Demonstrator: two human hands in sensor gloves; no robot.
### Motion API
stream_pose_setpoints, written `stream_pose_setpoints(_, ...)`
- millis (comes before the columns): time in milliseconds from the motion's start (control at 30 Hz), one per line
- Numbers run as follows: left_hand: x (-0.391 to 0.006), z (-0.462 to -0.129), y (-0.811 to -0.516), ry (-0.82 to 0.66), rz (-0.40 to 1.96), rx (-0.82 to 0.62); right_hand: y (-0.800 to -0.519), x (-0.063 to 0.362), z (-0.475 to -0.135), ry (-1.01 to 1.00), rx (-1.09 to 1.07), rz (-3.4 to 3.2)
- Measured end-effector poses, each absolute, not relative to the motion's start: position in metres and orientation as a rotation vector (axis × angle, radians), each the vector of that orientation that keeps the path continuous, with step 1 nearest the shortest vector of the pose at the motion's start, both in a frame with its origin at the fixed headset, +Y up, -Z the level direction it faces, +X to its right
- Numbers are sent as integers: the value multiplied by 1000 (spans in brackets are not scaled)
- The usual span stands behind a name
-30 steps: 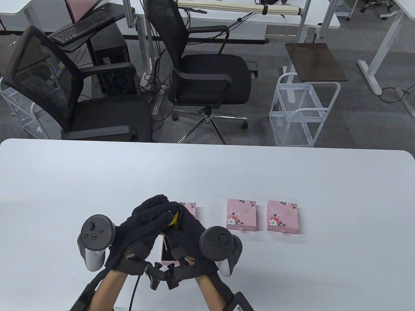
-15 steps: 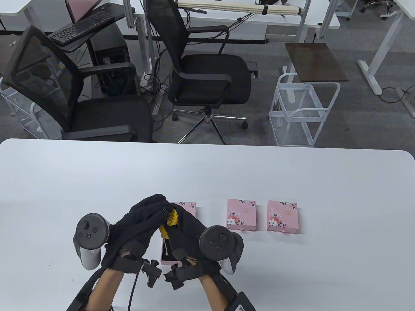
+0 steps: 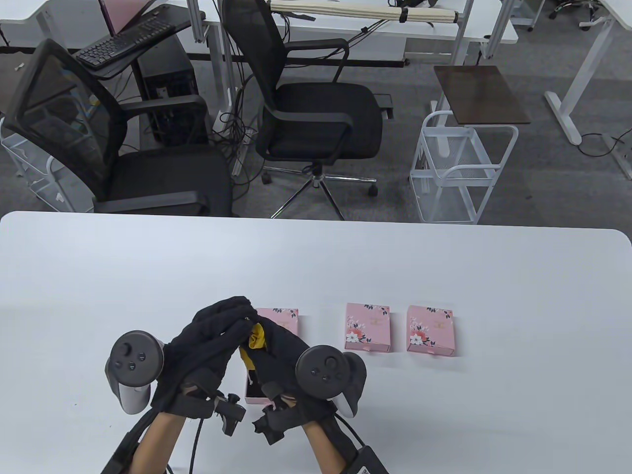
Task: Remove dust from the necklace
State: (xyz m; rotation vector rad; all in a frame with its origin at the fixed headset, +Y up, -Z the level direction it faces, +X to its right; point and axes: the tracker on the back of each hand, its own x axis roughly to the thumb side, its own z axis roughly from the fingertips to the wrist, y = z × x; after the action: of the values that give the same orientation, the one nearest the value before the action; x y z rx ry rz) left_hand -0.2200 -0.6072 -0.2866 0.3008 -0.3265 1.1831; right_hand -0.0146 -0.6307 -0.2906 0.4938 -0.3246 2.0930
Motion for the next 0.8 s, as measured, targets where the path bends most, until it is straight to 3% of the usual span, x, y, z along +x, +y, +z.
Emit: stream_pose_setpoints(800,-226,-279,-598,-349,1235,376,-647,-28,-293,-284,547,2207)
